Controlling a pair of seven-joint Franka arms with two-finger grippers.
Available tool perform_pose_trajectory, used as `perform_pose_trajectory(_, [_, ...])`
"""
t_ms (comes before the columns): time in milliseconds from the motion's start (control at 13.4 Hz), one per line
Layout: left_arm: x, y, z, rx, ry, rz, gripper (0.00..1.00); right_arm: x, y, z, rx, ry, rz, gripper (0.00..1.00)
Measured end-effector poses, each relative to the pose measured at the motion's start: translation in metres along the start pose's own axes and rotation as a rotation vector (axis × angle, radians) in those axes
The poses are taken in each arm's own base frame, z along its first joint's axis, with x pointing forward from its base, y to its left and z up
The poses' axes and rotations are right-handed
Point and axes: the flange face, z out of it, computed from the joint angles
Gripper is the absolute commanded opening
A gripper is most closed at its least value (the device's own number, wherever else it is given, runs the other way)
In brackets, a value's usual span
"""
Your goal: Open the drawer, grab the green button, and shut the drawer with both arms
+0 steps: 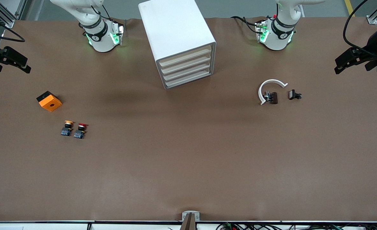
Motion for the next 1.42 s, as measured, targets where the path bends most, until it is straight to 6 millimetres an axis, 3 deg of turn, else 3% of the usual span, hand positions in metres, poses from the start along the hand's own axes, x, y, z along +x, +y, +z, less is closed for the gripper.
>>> perform_pose_trajectory(299, [0.002,-0.002,0.003,0.0,-0.005,-0.003,1.0,0.0,0.0,0.0,0.0,0.0,0.0,1.0])
perform_pose_trajectory(523, [0.017,0.006,0.03,0.006,-0.058,0.009,1.0,0.0,0.0,0.0,0.0,0.0,0.0,1.0])
perform_pose_trajectory(747, [0.045,0.02,0.09,0.014,-0.165,0.022,1.0,0.0,0.0,0.0,0.0,0.0,0.0,1.0])
perform_pose_trajectory(971, [0.07,0.05,0.161,0.018,-0.26,-0.052,1.0,0.002,-0.002,0.003,0.001,-0.007,-0.003,1.0])
perform_pose_trajectory(1419, [0.081,0.155,0.282,0.031,-0.408,-0.51,1.0,0.02,-0.037,0.035,-0.001,-0.063,-0.031,1.0])
